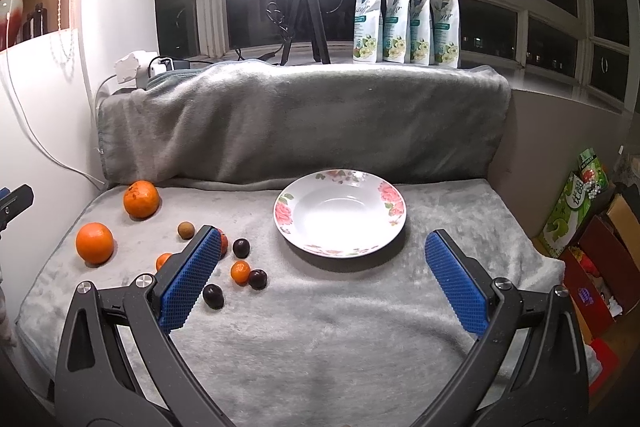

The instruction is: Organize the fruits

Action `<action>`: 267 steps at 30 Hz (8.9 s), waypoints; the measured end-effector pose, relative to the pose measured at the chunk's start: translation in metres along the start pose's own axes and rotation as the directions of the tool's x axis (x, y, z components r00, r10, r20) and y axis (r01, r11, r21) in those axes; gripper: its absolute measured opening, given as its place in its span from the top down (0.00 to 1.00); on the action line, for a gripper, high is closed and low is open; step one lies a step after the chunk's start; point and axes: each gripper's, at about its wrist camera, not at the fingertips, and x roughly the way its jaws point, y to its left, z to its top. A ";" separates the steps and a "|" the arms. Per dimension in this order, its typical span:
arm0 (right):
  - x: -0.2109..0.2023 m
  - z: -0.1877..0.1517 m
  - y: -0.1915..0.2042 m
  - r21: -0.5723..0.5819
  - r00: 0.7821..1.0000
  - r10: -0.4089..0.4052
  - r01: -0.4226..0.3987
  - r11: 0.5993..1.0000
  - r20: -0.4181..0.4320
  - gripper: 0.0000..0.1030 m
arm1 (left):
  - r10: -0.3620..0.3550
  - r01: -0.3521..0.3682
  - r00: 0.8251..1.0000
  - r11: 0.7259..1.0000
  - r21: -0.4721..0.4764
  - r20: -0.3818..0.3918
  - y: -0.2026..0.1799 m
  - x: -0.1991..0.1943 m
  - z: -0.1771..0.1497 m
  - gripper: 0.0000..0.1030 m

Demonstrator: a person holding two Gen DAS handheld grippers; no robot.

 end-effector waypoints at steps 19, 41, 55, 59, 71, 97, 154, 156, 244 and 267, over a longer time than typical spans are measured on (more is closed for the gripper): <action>-0.003 0.002 0.007 -0.011 1.000 0.008 -0.008 1.000 0.008 0.00 | 0.007 -0.007 1.000 1.000 0.010 0.000 0.000 0.000 0.004 0.01; 0.003 -0.002 0.013 -0.025 1.000 0.026 -0.027 0.999 -0.005 0.00 | 0.001 -0.001 1.000 1.000 0.004 -0.025 0.001 0.006 -0.003 0.05; 0.008 -0.009 0.012 -0.020 0.998 0.058 -0.058 0.998 -0.016 0.00 | -0.021 0.020 0.997 1.000 -0.008 -0.068 0.005 0.018 -0.013 0.12; 0.010 -0.013 0.011 -0.015 0.996 0.084 -0.085 0.996 -0.020 0.03 | -0.042 0.039 0.993 0.999 -0.028 -0.110 0.009 0.029 -0.024 0.15; 0.031 -0.028 0.012 -0.002 0.973 0.208 -0.210 0.978 -0.104 0.20 | -0.169 0.153 0.960 0.984 -0.091 -0.221 0.005 0.058 -0.045 0.32; 0.111 -0.061 0.078 -0.090 0.854 0.372 -0.429 0.899 -0.365 0.50 | -0.409 0.340 0.812 0.911 -0.232 -0.416 -0.035 0.150 -0.060 0.54; 0.141 0.001 -0.055 -0.025 0.947 0.178 -0.192 0.981 -0.267 0.77 | -0.469 0.486 0.791 0.872 -0.062 -0.394 -0.158 0.171 -0.016 0.66; 0.146 0.002 -0.064 -0.026 0.949 0.163 -0.176 0.984 -0.269 0.77 | -0.466 0.490 0.788 0.870 -0.046 -0.402 -0.168 0.175 -0.017 0.66; 0.118 -0.028 0.039 -0.211 0.864 0.360 -0.448 0.869 -0.352 0.35 | -0.298 0.331 0.860 0.944 0.007 -0.415 -0.062 0.121 -0.082 0.48; 0.166 -0.043 0.094 -0.392 0.825 0.266 -0.489 0.779 -0.499 0.66 | -0.333 0.364 0.814 0.931 -0.028 -0.477 -0.071 0.148 -0.085 0.62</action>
